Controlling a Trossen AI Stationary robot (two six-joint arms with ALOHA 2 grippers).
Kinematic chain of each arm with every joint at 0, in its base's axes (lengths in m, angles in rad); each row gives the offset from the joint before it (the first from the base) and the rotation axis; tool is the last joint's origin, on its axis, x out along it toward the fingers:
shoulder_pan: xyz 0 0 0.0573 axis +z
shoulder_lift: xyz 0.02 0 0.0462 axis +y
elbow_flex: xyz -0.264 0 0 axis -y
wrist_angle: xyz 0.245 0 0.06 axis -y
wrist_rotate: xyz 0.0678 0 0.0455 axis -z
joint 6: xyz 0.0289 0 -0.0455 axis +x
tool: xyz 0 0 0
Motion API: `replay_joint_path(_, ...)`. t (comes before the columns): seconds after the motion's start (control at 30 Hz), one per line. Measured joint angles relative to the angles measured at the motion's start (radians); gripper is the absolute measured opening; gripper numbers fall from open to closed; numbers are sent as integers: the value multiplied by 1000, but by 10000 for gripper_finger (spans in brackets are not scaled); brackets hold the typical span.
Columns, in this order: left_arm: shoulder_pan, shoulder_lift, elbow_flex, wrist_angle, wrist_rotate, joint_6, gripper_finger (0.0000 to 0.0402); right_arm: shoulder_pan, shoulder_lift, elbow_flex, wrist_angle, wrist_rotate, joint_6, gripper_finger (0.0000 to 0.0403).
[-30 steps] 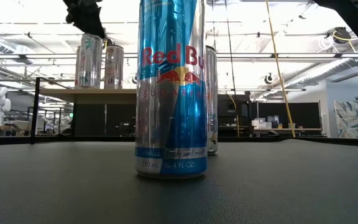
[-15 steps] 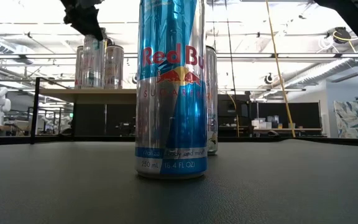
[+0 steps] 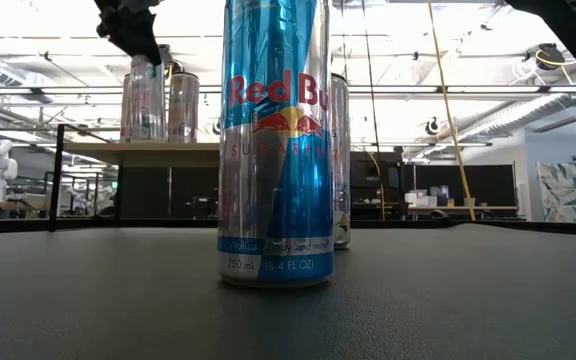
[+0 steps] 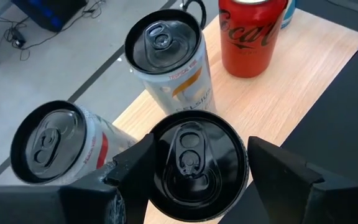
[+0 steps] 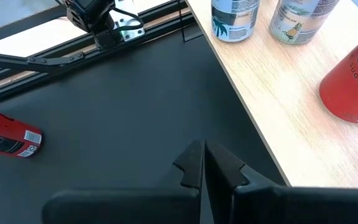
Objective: Place canned beverage on shelf
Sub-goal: Adjust the white pink soda can on the shelf
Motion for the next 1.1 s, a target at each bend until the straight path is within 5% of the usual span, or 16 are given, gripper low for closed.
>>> replay_joint_path(1.1, -130, 43, 49, 74, 98, 89, 240, 0, 0, 0, 1, 0, -19, 0)
